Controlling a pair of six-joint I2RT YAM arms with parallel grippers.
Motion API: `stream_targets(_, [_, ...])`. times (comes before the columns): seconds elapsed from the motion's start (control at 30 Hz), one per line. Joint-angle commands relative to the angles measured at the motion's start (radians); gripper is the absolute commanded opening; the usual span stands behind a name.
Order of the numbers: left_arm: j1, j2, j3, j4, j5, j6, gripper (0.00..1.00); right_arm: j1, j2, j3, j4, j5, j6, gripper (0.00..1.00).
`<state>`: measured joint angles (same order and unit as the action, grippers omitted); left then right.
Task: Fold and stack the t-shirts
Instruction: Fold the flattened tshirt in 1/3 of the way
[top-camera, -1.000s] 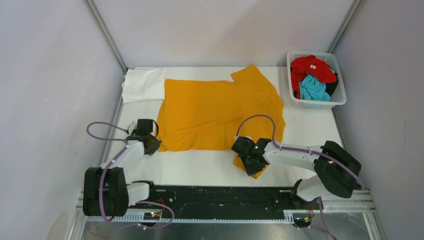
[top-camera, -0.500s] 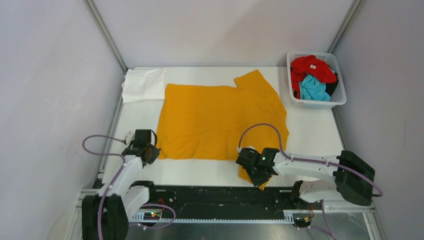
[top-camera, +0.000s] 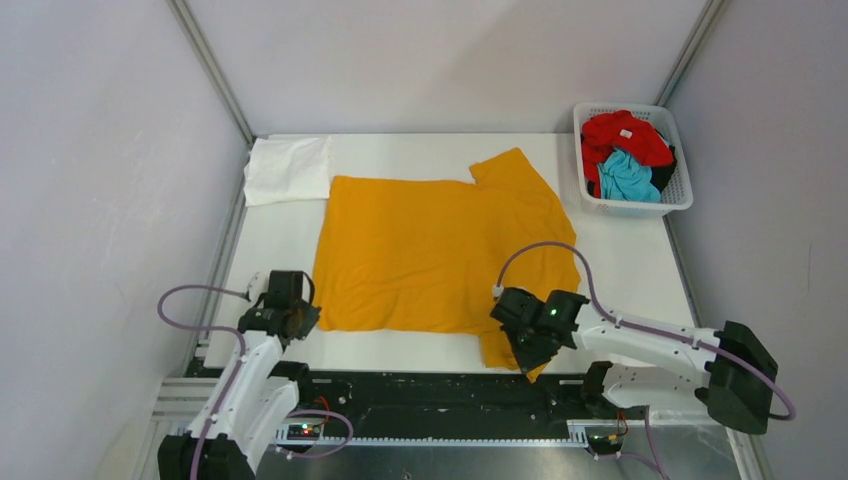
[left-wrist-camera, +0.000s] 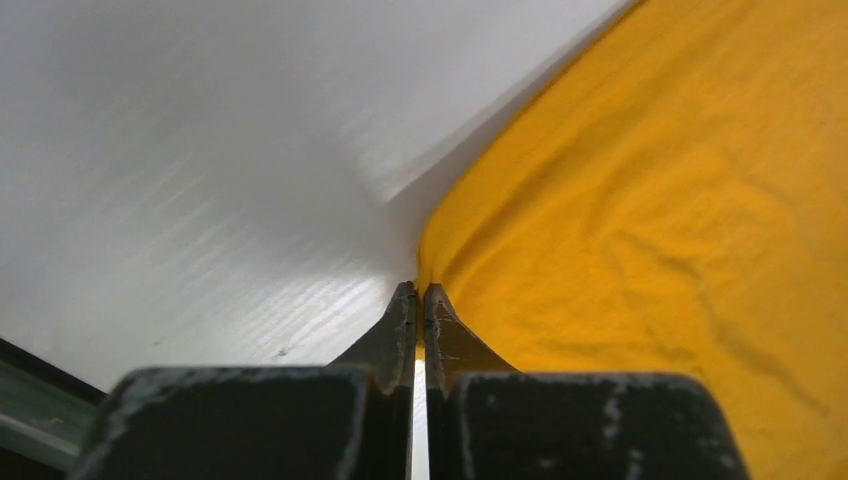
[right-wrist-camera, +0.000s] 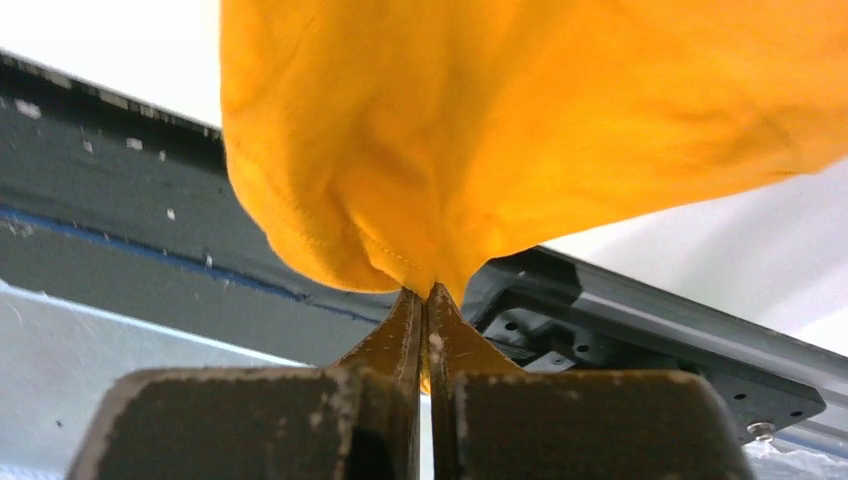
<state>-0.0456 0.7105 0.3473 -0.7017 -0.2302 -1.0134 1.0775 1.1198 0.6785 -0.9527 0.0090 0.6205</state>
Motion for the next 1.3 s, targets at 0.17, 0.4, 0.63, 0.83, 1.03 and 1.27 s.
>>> stream_targets(0.17, [-0.084,0.239,0.213,0.087,0.002,-0.016,0.00,-0.248,-0.070,0.127,-0.035,0.166,-0.084,0.00])
stream_targets(0.4, [-0.083,0.376,0.318,0.110,-0.035,-0.015,0.00,-0.430,-0.038,0.188,0.074,0.078,-0.190,0.00])
stream_targets(0.63, [-0.073,0.495,0.438,0.110,-0.071,-0.040,0.00,-0.575,0.044,0.283,0.155,0.052,-0.356,0.00])
stream_targets(0.83, [-0.068,0.589,0.512,0.112,-0.087,-0.062,0.00,-0.669,0.119,0.334,0.154,0.066,-0.413,0.00])
stream_targets(1.03, [-0.055,0.608,0.533,0.115,-0.138,-0.082,0.00,-0.729,0.153,0.352,0.158,0.034,-0.435,0.00])
stream_targets(1.27, [-0.045,0.660,0.579,0.122,-0.146,-0.059,0.00,-0.739,0.210,0.400,0.178,0.004,-0.486,0.00])
